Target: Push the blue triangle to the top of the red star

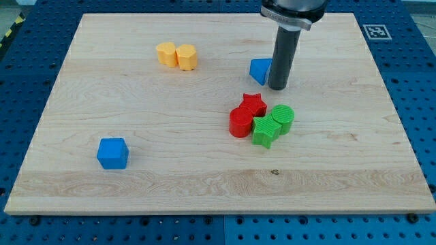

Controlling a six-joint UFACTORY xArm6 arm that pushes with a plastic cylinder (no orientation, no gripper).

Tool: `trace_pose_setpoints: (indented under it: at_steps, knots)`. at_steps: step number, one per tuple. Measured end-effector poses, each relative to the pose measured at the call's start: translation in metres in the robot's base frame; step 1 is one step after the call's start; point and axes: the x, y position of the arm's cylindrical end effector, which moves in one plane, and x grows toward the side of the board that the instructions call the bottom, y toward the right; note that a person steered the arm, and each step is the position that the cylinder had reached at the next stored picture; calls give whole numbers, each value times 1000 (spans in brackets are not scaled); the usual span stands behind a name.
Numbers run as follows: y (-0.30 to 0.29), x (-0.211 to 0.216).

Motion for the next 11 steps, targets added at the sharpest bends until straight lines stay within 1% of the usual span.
trace_pose_setpoints:
  at_steps: [2,3,4,5,6,8,11]
  knots:
    - [-37,0]
    - [-33,-5]
    - [-5,-2]
    - [4,11]
    - [9,5]
    - [9,-31]
    - [-9,-42]
